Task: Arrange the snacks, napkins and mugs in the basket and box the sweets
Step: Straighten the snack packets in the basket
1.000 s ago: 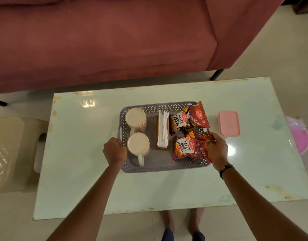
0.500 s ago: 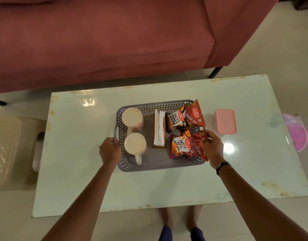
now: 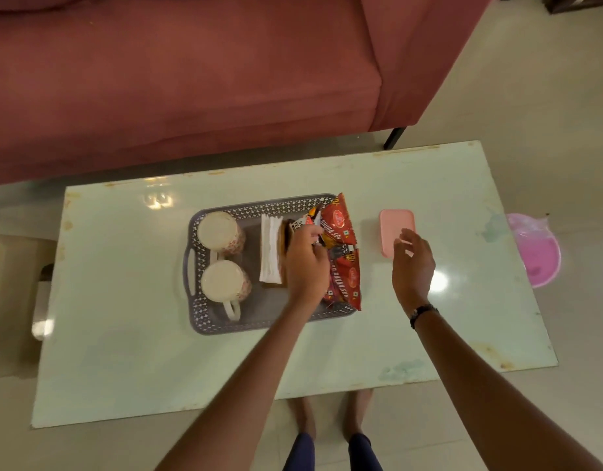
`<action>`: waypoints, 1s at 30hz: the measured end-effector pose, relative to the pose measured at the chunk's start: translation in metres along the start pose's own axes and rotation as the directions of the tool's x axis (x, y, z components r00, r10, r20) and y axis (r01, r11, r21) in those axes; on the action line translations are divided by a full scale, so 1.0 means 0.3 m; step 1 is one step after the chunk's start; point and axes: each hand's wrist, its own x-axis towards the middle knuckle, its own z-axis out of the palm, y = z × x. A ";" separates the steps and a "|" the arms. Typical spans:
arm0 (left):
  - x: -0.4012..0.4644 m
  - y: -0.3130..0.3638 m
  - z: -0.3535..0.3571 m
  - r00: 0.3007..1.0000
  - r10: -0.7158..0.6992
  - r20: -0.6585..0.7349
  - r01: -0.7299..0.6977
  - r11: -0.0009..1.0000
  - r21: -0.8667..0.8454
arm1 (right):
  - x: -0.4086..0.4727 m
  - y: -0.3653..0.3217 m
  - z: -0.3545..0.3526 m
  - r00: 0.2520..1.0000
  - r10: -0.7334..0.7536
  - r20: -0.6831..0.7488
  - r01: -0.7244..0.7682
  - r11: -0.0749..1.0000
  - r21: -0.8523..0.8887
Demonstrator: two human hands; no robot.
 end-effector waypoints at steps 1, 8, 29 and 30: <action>-0.003 0.035 0.046 0.997 -0.037 0.068 0.040 0.998 -0.047 | 0.032 0.015 -0.013 1.000 0.014 -0.007 -0.014 1.000 0.000; -0.007 0.126 0.313 0.860 -0.238 0.451 0.283 0.958 -0.036 | 0.220 0.111 -0.055 0.971 0.155 0.180 -0.139 0.985 -0.098; -0.161 0.043 0.440 0.839 -0.409 0.358 0.281 0.890 0.358 | 0.110 0.199 -0.023 0.911 0.124 0.394 -0.096 0.991 -0.089; -0.169 0.036 0.447 0.851 -0.394 0.347 0.257 0.889 0.378 | 0.116 0.198 -0.020 0.909 0.105 0.403 -0.073 0.993 -0.095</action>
